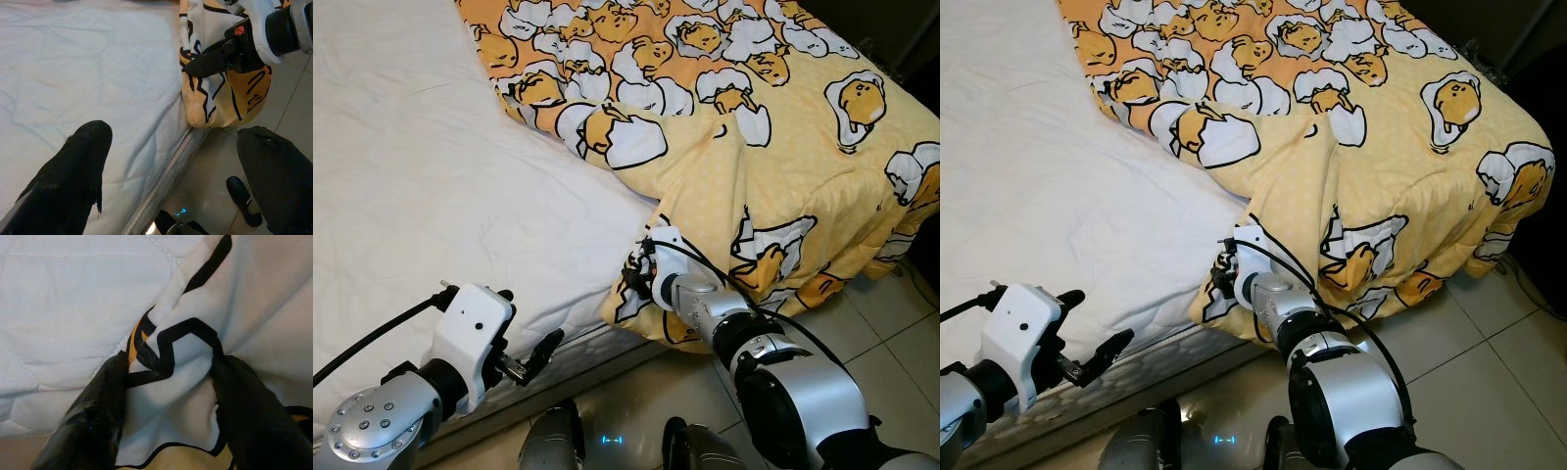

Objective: Clean up the room

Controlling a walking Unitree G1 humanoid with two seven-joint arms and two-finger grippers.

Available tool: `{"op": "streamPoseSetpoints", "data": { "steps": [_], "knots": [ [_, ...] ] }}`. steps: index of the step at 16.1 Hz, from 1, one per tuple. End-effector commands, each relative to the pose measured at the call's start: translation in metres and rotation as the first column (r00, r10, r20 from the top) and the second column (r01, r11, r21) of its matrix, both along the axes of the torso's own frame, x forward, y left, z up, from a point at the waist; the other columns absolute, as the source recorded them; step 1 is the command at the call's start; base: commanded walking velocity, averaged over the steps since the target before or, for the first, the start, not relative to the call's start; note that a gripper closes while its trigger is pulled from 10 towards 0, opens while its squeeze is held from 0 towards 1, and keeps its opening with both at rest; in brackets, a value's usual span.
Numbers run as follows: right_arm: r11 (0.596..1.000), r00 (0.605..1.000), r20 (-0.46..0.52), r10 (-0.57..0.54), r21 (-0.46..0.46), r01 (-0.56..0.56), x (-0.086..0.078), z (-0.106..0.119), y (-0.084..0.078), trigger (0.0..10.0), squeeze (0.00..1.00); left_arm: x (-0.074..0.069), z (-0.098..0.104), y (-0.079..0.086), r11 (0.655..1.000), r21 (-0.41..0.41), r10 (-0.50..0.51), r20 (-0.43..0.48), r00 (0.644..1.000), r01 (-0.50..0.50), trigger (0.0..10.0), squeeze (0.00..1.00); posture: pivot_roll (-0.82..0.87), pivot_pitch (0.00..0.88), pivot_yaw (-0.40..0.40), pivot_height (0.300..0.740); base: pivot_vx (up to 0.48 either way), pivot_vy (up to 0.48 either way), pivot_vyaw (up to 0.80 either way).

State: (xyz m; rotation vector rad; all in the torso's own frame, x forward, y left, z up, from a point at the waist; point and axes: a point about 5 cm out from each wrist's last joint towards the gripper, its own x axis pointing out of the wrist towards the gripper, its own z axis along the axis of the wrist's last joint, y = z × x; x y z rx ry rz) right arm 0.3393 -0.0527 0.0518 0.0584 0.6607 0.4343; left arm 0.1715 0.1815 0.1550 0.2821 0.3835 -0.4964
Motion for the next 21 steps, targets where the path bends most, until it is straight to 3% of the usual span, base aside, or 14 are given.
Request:
{"op": "streamPoseSetpoints", "data": {
  "steps": [1, 12, 15, 19, 20, 21],
  "knots": [
    [1.0, 1.0, -0.024, -0.002, -0.01, 0.002, -0.002, -0.004, -0.003, 0.0, 0.0, -0.002, 0.002, -0.003, 1.0, 0.001, -0.027, -0.003, 1.0, 0.028, 10.0, 0.36, 0.26, 0.246, -0.018, 0.74, 0.0, 0.0, 0.0],
    [1.0, 1.0, -0.019, 0.005, -0.01, -0.006, -0.002, -0.005, -0.01, 0.0, 0.0, 0.0, 0.002, -0.002, 0.999, -0.002, -0.042, -0.019, 0.999, 0.042, 10.0, 0.36, 0.25, 0.243, -0.013, 0.74, 0.0, 0.0, 0.0],
    [0.989, 0.989, -0.015, 0.145, 0.006, -0.145, -0.008, -0.01, -0.008, 0.0, 0.0, 0.001, 0.002, -0.002, 0.999, 0.001, -0.048, -0.021, 0.999, 0.048, 10.0, 0.36, 0.24, 0.239, -0.012, 0.74, 0.0, 0.0, 0.0],
    [0.927, 0.931, -0.026, 0.365, 0.099, -0.361, -0.026, -0.023, -0.013, 0.0, 0.0, 0.004, 0.001, -0.002, 0.999, -0.002, -0.051, -0.023, 0.998, 0.051, 10.0, 0.36, 0.23, 0.239, -0.006, 0.74, 0.0, 0.0, 0.0],
    [0.824, 0.825, -0.074, 0.56, 0.156, -0.545, -0.05, -0.039, -0.016, 0.0, 0.0, 0.005, 0.0, -0.003, 0.998, -0.007, -0.058, -0.024, 0.998, 0.058, 10.0, 0.36, 0.22, 0.233, -0.004, 0.74, 0.0, 0.0, 0.0],
    [0.785, 0.785, -0.09, 0.613, 0.175, -0.594, -0.058, -0.043, -0.018, 0.0, 0.0, 0.006, 0.0, -0.003, 0.998, -0.008, -0.06, -0.024, 0.998, 0.06, 10.0, 0.36, 0.22, 0.233, -0.004, 0.74, 0.0, 0.0, 0.0]
  ]
}}
